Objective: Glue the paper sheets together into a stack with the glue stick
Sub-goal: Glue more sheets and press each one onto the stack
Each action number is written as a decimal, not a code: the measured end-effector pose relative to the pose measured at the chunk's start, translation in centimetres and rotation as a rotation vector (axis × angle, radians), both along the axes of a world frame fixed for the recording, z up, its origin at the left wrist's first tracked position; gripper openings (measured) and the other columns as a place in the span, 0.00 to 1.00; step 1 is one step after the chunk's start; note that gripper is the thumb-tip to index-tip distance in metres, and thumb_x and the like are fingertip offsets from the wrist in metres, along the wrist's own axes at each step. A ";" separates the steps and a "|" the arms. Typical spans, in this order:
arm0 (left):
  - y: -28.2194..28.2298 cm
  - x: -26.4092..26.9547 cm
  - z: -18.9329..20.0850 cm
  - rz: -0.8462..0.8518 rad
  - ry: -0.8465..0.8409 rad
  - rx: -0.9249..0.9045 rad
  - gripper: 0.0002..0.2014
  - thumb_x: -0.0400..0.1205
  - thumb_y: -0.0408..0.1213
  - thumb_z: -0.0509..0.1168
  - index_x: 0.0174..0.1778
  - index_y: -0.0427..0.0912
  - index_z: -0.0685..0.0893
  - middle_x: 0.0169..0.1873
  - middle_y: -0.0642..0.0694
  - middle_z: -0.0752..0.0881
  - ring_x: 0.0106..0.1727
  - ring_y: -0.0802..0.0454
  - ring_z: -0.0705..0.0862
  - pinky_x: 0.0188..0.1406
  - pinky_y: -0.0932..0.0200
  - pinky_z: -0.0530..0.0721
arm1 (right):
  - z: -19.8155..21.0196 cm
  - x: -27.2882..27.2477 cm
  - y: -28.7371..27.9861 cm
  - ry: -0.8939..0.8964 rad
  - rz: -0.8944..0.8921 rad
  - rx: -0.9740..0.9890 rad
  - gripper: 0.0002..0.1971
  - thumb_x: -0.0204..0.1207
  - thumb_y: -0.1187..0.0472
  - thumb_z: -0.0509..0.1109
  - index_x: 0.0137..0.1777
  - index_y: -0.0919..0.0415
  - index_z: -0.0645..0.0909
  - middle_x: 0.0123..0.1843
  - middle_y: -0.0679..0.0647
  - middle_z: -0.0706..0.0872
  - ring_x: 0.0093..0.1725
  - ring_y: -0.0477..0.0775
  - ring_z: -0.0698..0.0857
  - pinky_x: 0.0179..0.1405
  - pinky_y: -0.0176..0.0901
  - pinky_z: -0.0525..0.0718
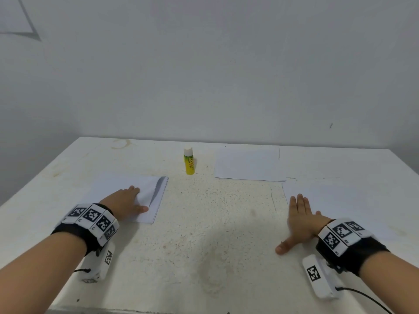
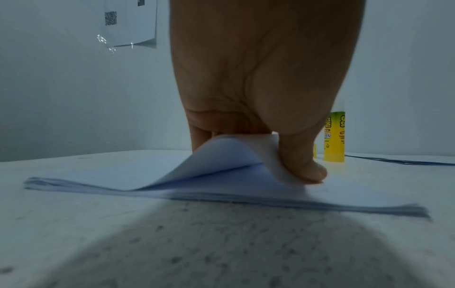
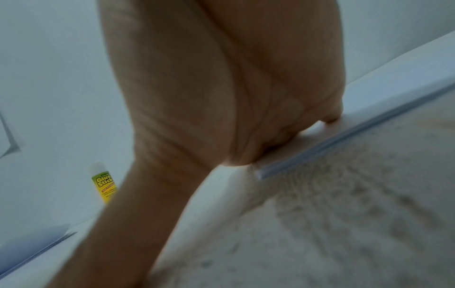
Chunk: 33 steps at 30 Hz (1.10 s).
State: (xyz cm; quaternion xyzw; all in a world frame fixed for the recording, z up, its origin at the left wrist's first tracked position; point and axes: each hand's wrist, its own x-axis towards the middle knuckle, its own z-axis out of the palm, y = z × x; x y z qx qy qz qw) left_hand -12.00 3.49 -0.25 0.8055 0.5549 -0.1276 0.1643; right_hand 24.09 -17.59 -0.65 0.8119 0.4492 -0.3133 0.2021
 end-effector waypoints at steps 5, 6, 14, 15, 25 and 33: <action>0.2 -0.4 0.0 -0.005 -0.075 -0.012 0.40 0.78 0.53 0.70 0.78 0.35 0.59 0.69 0.38 0.75 0.65 0.44 0.77 0.62 0.57 0.73 | -0.1 0.0 0.0 -0.002 -0.001 0.005 0.85 0.35 0.22 0.69 0.74 0.73 0.18 0.77 0.69 0.20 0.80 0.67 0.26 0.79 0.69 0.42; 0.2 -0.5 -0.1 -0.016 -0.078 -0.006 0.39 0.77 0.52 0.71 0.76 0.36 0.61 0.68 0.39 0.76 0.62 0.45 0.77 0.60 0.58 0.73 | -0.1 -0.1 0.0 0.000 -0.003 0.004 0.85 0.35 0.22 0.69 0.74 0.73 0.18 0.77 0.69 0.19 0.80 0.67 0.26 0.79 0.69 0.42; 0.2 -0.5 0.0 -0.078 -0.006 -0.016 0.33 0.81 0.57 0.64 0.75 0.37 0.73 0.75 0.43 0.74 0.73 0.48 0.74 0.70 0.58 0.68 | 0.0 -0.1 0.0 0.002 -0.004 -0.002 0.86 0.33 0.22 0.68 0.73 0.72 0.17 0.77 0.68 0.19 0.80 0.67 0.26 0.78 0.70 0.42; 0.2 -0.4 0.1 -0.080 -0.002 -0.032 0.33 0.82 0.57 0.61 0.74 0.35 0.73 0.75 0.40 0.74 0.72 0.47 0.75 0.69 0.57 0.69 | 0.0 -0.1 0.0 0.003 -0.004 -0.004 0.86 0.32 0.21 0.67 0.73 0.72 0.17 0.77 0.68 0.19 0.80 0.67 0.25 0.78 0.70 0.42; 1.3 -1.6 -0.1 -0.126 -0.053 0.129 0.19 0.87 0.49 0.57 0.57 0.36 0.82 0.55 0.39 0.86 0.57 0.43 0.83 0.52 0.57 0.75 | -0.2 0.0 0.1 -0.004 -0.008 -0.005 0.85 0.34 0.22 0.68 0.73 0.73 0.17 0.77 0.69 0.19 0.80 0.67 0.25 0.78 0.70 0.42; 1.8 -2.3 1.9 0.062 -0.226 0.558 0.10 0.84 0.40 0.62 0.42 0.38 0.81 0.32 0.38 0.84 0.35 0.38 0.81 0.34 0.53 0.75 | -0.3 0.1 0.1 -0.012 0.009 -0.001 0.86 0.33 0.21 0.67 0.73 0.73 0.17 0.77 0.69 0.19 0.80 0.68 0.25 0.78 0.71 0.42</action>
